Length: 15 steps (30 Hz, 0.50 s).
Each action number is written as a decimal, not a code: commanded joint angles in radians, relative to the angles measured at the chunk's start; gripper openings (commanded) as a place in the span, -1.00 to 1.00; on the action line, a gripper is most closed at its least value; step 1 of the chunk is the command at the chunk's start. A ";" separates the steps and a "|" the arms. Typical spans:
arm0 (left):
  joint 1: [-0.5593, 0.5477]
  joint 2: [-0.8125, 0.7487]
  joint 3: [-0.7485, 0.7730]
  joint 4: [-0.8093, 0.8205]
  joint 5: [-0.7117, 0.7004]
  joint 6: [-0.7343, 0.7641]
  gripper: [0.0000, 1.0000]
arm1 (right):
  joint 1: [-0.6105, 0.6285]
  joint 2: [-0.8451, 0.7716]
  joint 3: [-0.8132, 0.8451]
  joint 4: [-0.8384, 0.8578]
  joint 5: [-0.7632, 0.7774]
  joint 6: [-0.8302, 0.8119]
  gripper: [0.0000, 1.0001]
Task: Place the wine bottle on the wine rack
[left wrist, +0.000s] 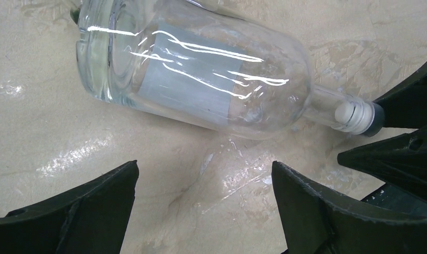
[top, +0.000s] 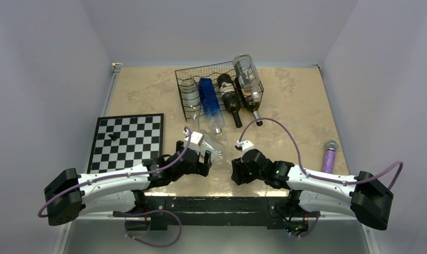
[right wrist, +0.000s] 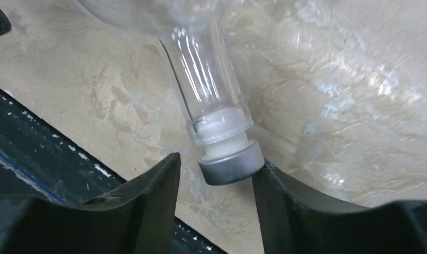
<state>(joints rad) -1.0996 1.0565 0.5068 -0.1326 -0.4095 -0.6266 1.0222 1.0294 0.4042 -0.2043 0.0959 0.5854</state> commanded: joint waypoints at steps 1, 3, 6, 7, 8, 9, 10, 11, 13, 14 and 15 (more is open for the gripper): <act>0.007 -0.041 0.041 -0.007 -0.029 0.028 0.99 | 0.011 0.001 0.092 0.004 0.125 -0.040 0.21; 0.008 -0.055 0.041 -0.015 -0.030 0.032 0.99 | 0.012 0.029 0.119 -0.013 0.153 -0.053 0.32; 0.010 -0.072 0.041 -0.022 -0.033 0.036 0.99 | 0.012 0.100 0.144 0.026 0.143 -0.084 0.37; 0.010 -0.076 0.042 -0.024 -0.033 0.037 0.99 | 0.012 0.131 0.152 0.051 0.135 -0.095 0.37; 0.010 -0.081 0.042 -0.027 -0.034 0.038 0.99 | 0.012 0.165 0.163 0.072 0.131 -0.106 0.36; 0.010 -0.086 0.042 -0.030 -0.036 0.039 0.99 | 0.012 0.196 0.173 0.090 0.131 -0.115 0.35; 0.011 -0.090 0.043 -0.035 -0.037 0.039 0.99 | 0.012 0.227 0.186 0.109 0.138 -0.120 0.34; 0.012 -0.094 0.041 -0.040 -0.037 0.039 0.99 | 0.012 0.262 0.194 0.143 0.141 -0.127 0.33; 0.012 -0.104 0.038 -0.048 -0.040 0.039 0.99 | 0.012 0.305 0.198 0.195 0.141 -0.133 0.28; 0.012 -0.109 0.037 -0.052 -0.042 0.038 0.99 | 0.013 0.322 0.199 0.232 0.143 -0.139 0.26; 0.012 -0.115 0.035 -0.055 -0.043 0.038 0.99 | 0.012 0.341 0.200 0.256 0.146 -0.141 0.24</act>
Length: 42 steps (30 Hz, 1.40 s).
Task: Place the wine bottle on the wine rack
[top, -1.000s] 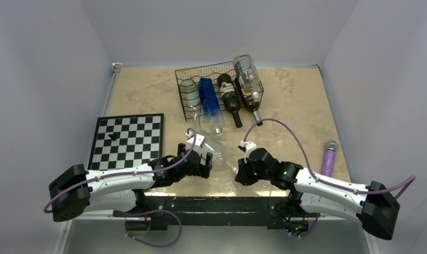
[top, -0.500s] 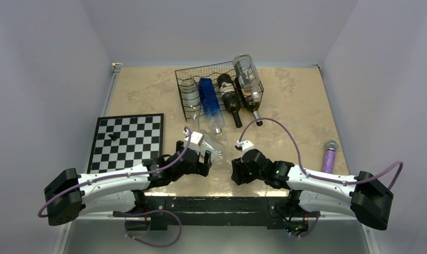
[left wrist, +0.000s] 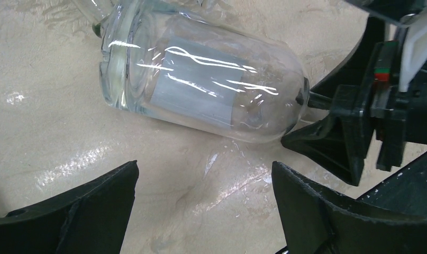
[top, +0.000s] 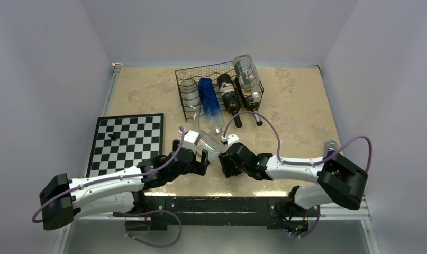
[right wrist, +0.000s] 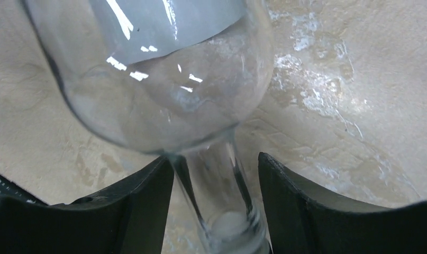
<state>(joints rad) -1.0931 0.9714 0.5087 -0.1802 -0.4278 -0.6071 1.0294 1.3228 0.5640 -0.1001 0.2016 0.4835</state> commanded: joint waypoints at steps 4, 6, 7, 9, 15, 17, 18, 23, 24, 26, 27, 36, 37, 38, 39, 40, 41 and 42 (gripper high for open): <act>0.006 -0.055 0.024 -0.018 -0.021 0.018 0.99 | 0.004 0.100 0.038 0.207 0.085 -0.049 0.08; 0.006 -0.066 0.021 -0.021 -0.016 0.018 0.99 | 0.004 0.114 0.035 0.221 0.107 -0.052 0.01; 0.006 -0.071 0.017 -0.021 -0.013 0.017 0.99 | 0.004 0.118 0.031 0.234 0.111 -0.056 -0.02; 0.006 -0.076 0.013 -0.021 -0.011 0.014 0.99 | 0.004 0.131 0.030 0.250 0.117 -0.063 -0.09; 0.006 -0.089 0.007 -0.031 -0.009 0.013 0.99 | 0.004 0.178 0.047 0.257 0.126 -0.070 -0.24; 0.006 -0.095 0.006 -0.037 -0.011 0.011 0.99 | 0.004 0.187 0.049 0.260 0.124 -0.071 -0.44; 0.006 -0.097 0.004 -0.039 -0.012 0.011 0.99 | 0.004 0.189 0.050 0.260 0.124 -0.070 -0.58; 0.006 -0.118 0.004 -0.055 -0.022 0.010 0.99 | 0.012 0.171 0.033 0.273 0.113 -0.099 -1.00; 0.006 -0.122 0.005 -0.059 -0.024 0.010 0.99 | 0.014 0.160 0.031 0.270 0.105 -0.107 -1.00; 0.006 -0.134 0.006 -0.068 -0.029 0.010 0.99 | 0.021 0.131 0.030 0.257 0.084 -0.120 -1.00; 0.006 -0.142 0.008 -0.073 -0.032 0.009 0.99 | 0.028 0.112 0.030 0.246 0.073 -0.125 -1.00; 0.006 -0.241 0.028 -0.142 -0.062 0.018 0.99 | 0.065 -0.105 0.044 0.103 -0.052 -0.058 -1.00; 0.006 -0.251 0.029 -0.148 -0.066 0.021 0.99 | 0.065 -0.117 0.044 0.081 -0.065 -0.046 -1.00; 0.006 -0.260 0.032 -0.153 -0.070 0.023 0.99 | 0.064 -0.130 0.043 0.077 -0.080 -0.035 -1.00; 0.006 -0.268 0.034 -0.159 -0.073 0.025 0.99 | 0.064 -0.145 0.037 0.084 -0.094 -0.025 -1.00; 0.006 -0.273 0.037 -0.165 -0.075 0.025 0.99 | 0.064 -0.161 0.029 0.093 -0.107 -0.013 -1.00; 0.006 -0.279 0.038 -0.172 -0.077 0.026 0.99 | 0.064 -0.180 0.024 0.095 -0.116 -0.004 -1.00; 0.006 -0.282 0.043 -0.179 -0.079 0.025 0.99 | 0.065 -0.205 0.022 0.095 -0.126 0.004 -1.00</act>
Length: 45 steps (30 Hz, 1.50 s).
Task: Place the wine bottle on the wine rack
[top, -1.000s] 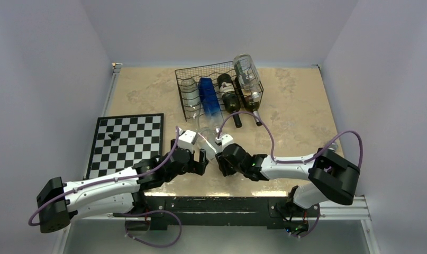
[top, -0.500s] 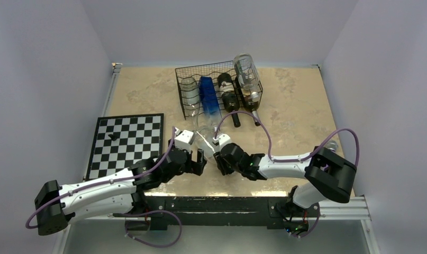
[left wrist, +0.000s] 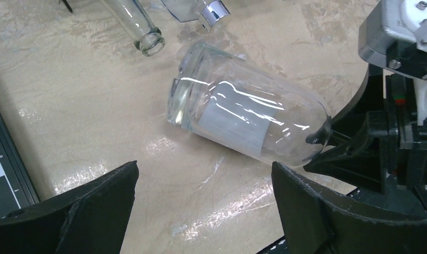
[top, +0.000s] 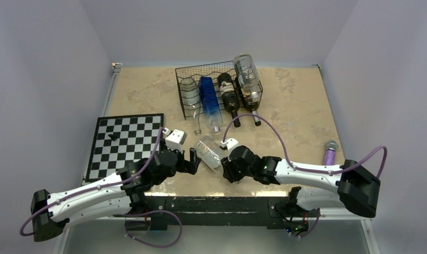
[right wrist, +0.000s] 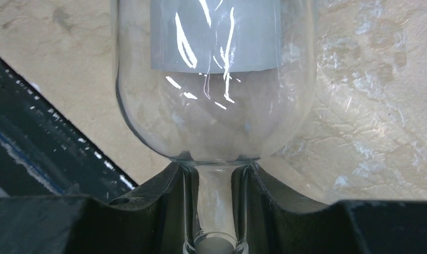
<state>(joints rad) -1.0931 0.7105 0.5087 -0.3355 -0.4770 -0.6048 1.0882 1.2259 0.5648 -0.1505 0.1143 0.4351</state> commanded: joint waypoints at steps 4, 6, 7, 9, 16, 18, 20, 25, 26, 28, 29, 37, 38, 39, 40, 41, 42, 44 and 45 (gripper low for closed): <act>0.006 -0.044 0.047 -0.046 -0.036 0.021 0.99 | 0.006 -0.195 0.017 0.146 -0.066 0.073 -1.00; 0.006 -0.057 0.049 -0.055 -0.038 0.022 0.99 | 0.007 -0.238 0.023 0.145 -0.073 0.081 -1.00; 0.006 -0.066 0.052 -0.060 -0.040 0.022 0.99 | 0.006 -0.261 0.027 0.143 -0.077 0.088 -1.00; 0.006 -0.080 0.059 -0.071 -0.043 0.022 0.99 | 0.007 -0.303 0.029 0.137 -0.082 0.103 -1.00; 0.006 -0.141 0.088 -0.120 -0.062 0.030 0.99 | 0.006 -0.410 0.039 0.169 -0.081 0.163 -1.00; 0.006 -0.162 0.097 -0.135 -0.068 0.032 0.99 | 0.006 -0.440 0.037 0.188 -0.053 0.171 -1.00; 0.006 -0.182 0.104 -0.148 -0.072 0.033 0.99 | 0.006 -0.463 0.038 0.206 -0.005 0.167 -1.00; 0.006 -0.215 0.110 -0.160 -0.072 0.035 0.99 | 0.004 -0.485 0.074 0.246 0.174 0.107 -1.00; 0.006 -0.216 0.113 -0.160 -0.071 0.037 0.99 | 0.000 -0.477 0.096 0.248 0.216 0.086 -1.00; 0.006 -0.213 0.124 -0.164 -0.066 0.046 0.99 | -0.023 -0.444 0.153 0.252 0.262 0.030 -1.00; 0.006 -0.212 0.135 -0.170 -0.065 0.053 0.99 | -0.042 -0.424 0.180 0.255 0.277 -0.001 -1.00; 0.006 -0.213 0.192 -0.195 -0.056 0.075 0.99 | -0.299 -0.184 0.374 0.380 0.157 -0.127 -1.00; 0.006 -0.215 0.192 -0.196 -0.055 0.075 0.99 | -0.319 -0.140 0.397 0.400 0.149 -0.140 -1.00; 0.006 -0.217 0.191 -0.196 -0.055 0.074 0.99 | -0.345 -0.109 0.422 0.411 0.138 -0.138 -1.00; 0.006 -0.217 0.191 -0.197 -0.054 0.074 0.99 | -0.363 -0.075 0.446 0.419 0.132 -0.134 -1.00; 0.006 -0.214 0.191 -0.198 -0.054 0.075 0.99 | -0.377 -0.042 0.472 0.425 0.136 -0.130 -1.00; 0.006 -0.212 0.192 -0.200 -0.053 0.074 0.99 | -0.387 -0.011 0.501 0.423 0.144 -0.125 -1.00; 0.006 -0.207 0.198 -0.206 -0.047 0.074 0.99 | -0.406 0.055 0.564 0.407 0.149 -0.125 -1.00; 0.006 -0.205 0.203 -0.211 -0.043 0.074 0.99 | -0.414 0.086 0.597 0.399 0.150 -0.128 -1.00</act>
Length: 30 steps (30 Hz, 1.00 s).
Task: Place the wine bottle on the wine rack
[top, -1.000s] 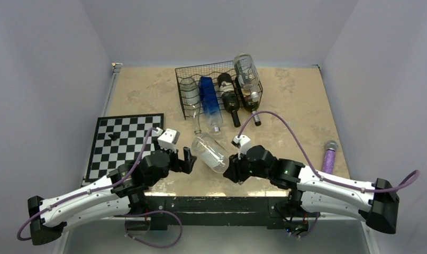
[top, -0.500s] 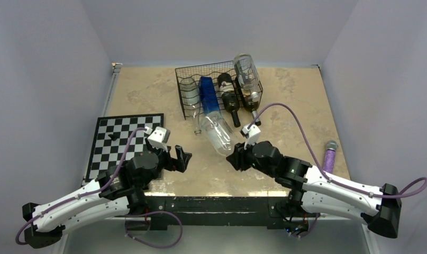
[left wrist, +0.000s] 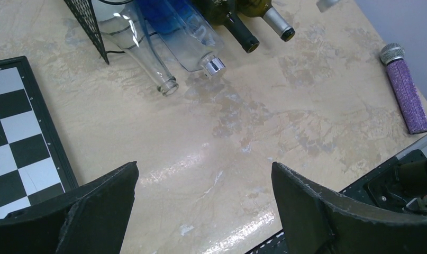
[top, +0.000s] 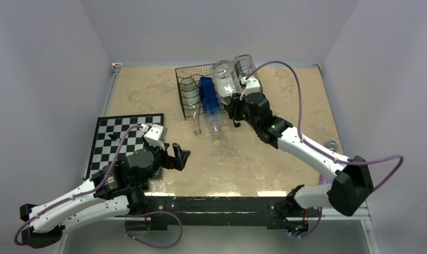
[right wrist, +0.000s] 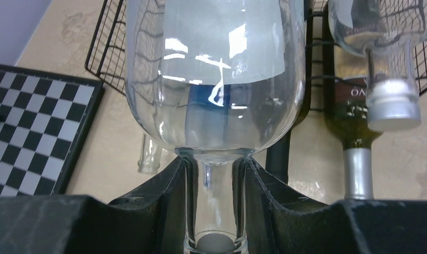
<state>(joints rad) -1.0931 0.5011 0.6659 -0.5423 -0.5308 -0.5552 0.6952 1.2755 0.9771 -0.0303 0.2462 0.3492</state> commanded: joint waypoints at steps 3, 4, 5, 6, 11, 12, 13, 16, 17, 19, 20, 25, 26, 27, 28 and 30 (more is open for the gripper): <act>0.006 0.006 0.069 -0.020 0.024 0.028 0.99 | -0.049 0.126 0.271 0.259 0.006 -0.060 -1.00; 0.006 0.003 0.076 -0.026 0.023 0.029 0.99 | -0.058 0.151 0.295 0.250 0.003 -0.063 -1.00; 0.006 0.000 0.083 -0.032 0.022 0.033 0.99 | -0.068 0.176 0.316 0.242 -0.001 -0.065 -1.00; 0.006 -0.004 0.088 -0.034 0.022 0.043 0.99 | -0.078 0.199 0.334 0.234 -0.007 -0.065 -1.00; 0.006 -0.033 0.096 -0.032 0.011 0.062 0.99 | -0.101 0.282 0.415 0.174 -0.014 -0.068 -1.00; 0.006 -0.033 0.097 -0.029 0.009 0.065 0.99 | -0.104 0.303 0.431 0.159 -0.014 -0.071 -1.00; 0.006 -0.033 0.100 -0.030 0.007 0.069 0.99 | -0.109 0.320 0.446 0.144 -0.012 -0.072 -1.00; 0.006 -0.029 0.106 -0.034 0.002 0.075 0.99 | -0.117 0.350 0.475 0.102 0.002 -0.061 -1.00; 0.006 -0.028 0.107 -0.035 0.001 0.076 0.99 | -0.117 0.353 0.471 0.098 0.009 -0.053 -1.00; 0.006 -0.027 0.108 -0.035 0.000 0.079 0.99 | -0.117 0.362 0.460 0.101 0.011 -0.050 -1.00; 0.006 -0.027 0.107 -0.033 0.001 0.080 0.99 | -0.119 0.369 0.461 0.097 0.015 -0.048 -1.00; 0.006 -0.023 0.116 -0.042 -0.001 0.084 0.99 | -0.127 0.412 0.504 0.058 0.035 -0.051 -1.00; 0.006 -0.023 0.117 -0.047 -0.001 0.083 0.99 | -0.129 0.420 0.512 0.052 0.042 -0.053 -1.00; 0.006 -0.023 0.119 -0.050 -0.003 0.083 0.99 | -0.130 0.426 0.519 0.050 0.047 -0.058 -1.00; 0.006 -0.025 0.119 -0.052 -0.004 0.083 0.99 | -0.131 0.437 0.527 0.044 0.052 -0.061 -1.00; 0.006 -0.028 0.120 -0.055 -0.005 0.082 0.99 | -0.135 0.455 0.544 0.035 0.053 -0.062 -1.00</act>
<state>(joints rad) -1.0931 0.4740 0.7418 -0.6022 -0.5220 -0.4931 0.5705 1.7618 1.3918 -0.2089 0.2413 0.3012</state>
